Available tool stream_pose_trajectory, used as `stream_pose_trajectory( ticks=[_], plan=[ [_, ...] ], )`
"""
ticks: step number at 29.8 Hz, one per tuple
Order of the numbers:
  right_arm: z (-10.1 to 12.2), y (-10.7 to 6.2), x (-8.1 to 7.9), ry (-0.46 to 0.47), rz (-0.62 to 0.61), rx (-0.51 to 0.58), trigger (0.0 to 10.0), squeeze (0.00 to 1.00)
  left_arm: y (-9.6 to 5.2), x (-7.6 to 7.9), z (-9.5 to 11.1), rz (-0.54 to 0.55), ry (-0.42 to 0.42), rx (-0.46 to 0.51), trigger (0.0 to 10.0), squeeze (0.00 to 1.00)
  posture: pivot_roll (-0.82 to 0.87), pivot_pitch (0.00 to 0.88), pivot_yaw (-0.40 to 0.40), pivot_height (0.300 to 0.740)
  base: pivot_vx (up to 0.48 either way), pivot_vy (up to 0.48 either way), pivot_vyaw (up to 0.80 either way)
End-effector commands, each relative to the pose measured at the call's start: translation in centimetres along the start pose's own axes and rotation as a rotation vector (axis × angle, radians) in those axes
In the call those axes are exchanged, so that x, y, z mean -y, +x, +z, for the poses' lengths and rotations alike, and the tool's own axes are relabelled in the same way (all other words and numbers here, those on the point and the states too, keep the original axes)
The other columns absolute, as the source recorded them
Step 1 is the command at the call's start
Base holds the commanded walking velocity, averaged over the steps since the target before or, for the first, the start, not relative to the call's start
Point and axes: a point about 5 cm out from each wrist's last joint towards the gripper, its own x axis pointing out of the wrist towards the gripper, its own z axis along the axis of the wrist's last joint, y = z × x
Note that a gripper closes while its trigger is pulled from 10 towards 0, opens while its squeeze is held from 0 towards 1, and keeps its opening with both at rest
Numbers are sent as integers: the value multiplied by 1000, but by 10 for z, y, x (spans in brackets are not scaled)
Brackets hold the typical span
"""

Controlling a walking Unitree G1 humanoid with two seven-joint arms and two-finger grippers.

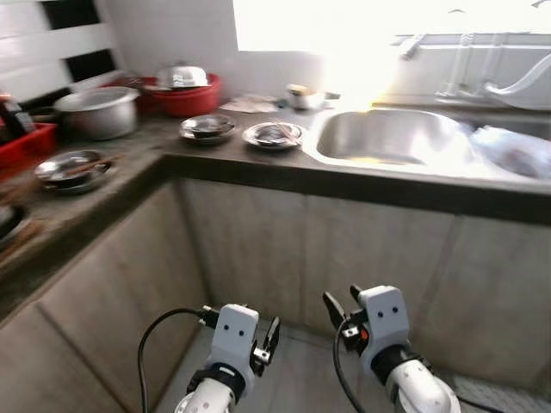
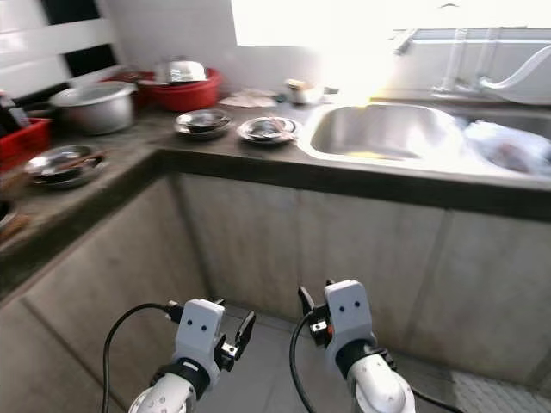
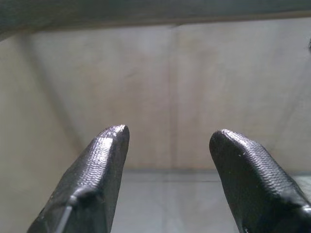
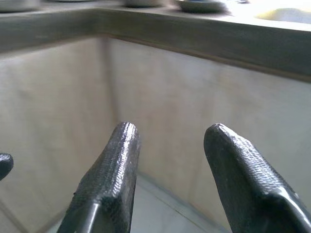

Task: Kitchen organization

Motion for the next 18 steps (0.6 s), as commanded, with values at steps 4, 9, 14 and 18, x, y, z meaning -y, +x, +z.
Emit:
stream_pose_trajectory(
  ticks=[4,9,14,18],
  plan=[
    [5,6,-7,9,32,23,10000,0,-1,-7,0,21,10,-1,10000,0,7,0,-8,740,295,0,800],
    [5,7,-8,8,32,22,10000,0,0,-8,0,23,7,0,10000,0,7,0,-8,740,51,0,800],
    [6,9,-8,7,36,25,10000,0,0,-11,1,43,7,0,10000,0,9,0,-9,740,0,0,800],
    [6,9,-9,-1,43,35,10000,0,0,-11,-2,33,13,-27,10000,0,11,0,-11,740,312,0,800]
  ],
)
